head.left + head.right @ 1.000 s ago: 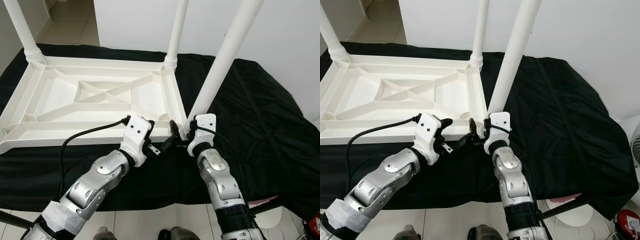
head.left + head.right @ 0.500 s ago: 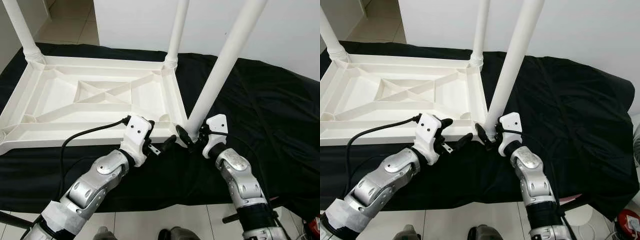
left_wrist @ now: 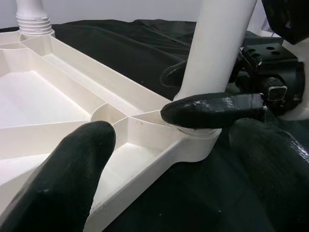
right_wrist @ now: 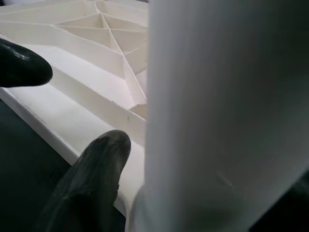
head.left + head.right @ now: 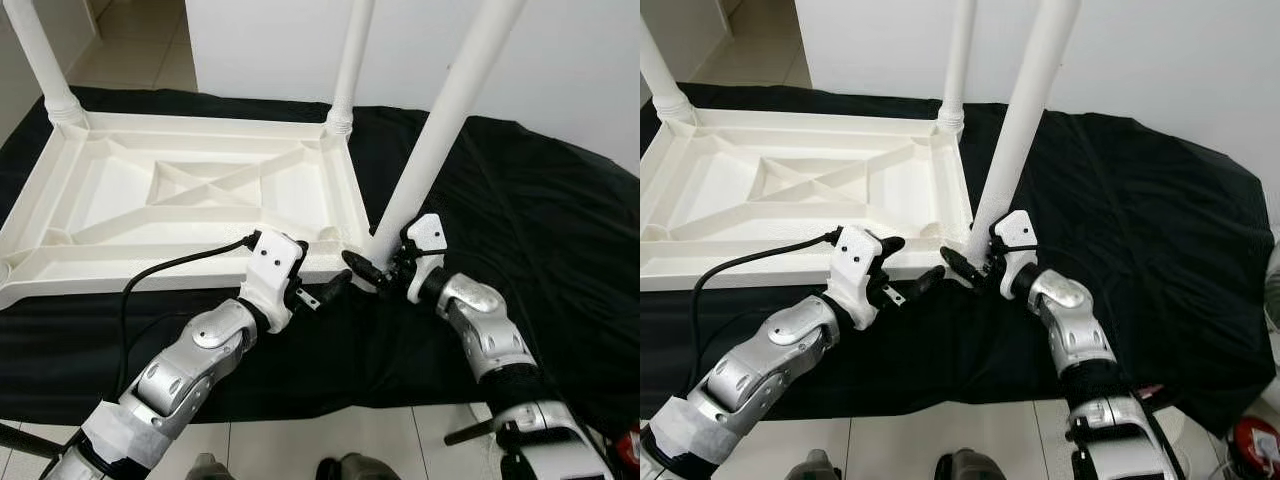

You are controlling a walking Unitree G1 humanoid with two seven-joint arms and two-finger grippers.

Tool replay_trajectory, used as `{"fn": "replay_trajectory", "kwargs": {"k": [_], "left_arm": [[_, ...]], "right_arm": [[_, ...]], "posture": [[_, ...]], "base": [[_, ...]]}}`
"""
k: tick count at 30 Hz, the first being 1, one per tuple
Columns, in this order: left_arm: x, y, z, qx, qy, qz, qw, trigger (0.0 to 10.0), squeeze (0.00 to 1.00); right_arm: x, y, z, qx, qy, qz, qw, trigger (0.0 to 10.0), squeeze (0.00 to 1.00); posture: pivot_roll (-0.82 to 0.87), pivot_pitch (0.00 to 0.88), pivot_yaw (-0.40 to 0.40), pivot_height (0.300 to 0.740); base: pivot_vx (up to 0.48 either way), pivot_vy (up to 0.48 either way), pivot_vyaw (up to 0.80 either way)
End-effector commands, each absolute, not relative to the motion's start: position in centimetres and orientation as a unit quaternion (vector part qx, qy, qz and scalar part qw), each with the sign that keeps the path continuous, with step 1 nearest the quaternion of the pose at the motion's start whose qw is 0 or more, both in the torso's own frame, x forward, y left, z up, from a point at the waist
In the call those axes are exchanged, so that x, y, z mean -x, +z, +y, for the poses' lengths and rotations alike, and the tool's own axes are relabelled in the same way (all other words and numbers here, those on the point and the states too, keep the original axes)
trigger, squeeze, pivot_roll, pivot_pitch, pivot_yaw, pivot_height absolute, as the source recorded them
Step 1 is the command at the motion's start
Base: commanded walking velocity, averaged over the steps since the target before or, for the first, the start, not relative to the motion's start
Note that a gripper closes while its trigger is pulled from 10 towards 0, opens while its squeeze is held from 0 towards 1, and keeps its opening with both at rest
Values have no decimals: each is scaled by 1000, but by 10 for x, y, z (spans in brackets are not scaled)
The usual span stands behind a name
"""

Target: Building children table

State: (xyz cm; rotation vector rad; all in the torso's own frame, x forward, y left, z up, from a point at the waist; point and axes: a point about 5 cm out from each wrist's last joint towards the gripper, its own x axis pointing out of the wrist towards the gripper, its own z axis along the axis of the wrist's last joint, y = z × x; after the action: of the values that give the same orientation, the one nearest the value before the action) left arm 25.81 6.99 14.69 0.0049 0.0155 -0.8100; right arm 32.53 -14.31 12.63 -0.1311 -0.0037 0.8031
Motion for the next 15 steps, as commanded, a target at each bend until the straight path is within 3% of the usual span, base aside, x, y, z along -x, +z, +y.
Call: {"fn": "replay_trajectory", "kwargs": {"k": [1, 12, 13, 14, 15], "left_arm": [[-249, 150, 63, -7, -495, 6, 869, 10000, 0], [-247, 148, 64, -9, -494, 7, 869, 10000, 0], [-247, 148, 65, -10, -495, 8, 869, 10000, 0], [-248, 148, 64, -11, -496, 8, 868, 10000, 0], [-248, 147, 64, -12, -497, 8, 868, 10000, 0]], "right_arm": [[-325, 119, -140, 74, 414, 18, 907, 0, 0], [-316, 102, -149, 61, 411, 33, 909, 0, 0], [-316, 101, -149, 59, 400, 31, 914, 4078, 0], [-316, 102, -148, 59, 381, 20, 923, 10000, 0], [-316, 103, -147, 60, 366, 13, 929, 10000, 0]], "posture": [[75, 20, -95, 740], [80, 2, -96, 740], [76, 0, -95, 740], [75, 0, -94, 740], [75, 0, -94, 740]], "base": [[0, 0, 0], [0, 0, 0], [0, 0, 0], [0, 0, 0], [0, 0, 0]]}}
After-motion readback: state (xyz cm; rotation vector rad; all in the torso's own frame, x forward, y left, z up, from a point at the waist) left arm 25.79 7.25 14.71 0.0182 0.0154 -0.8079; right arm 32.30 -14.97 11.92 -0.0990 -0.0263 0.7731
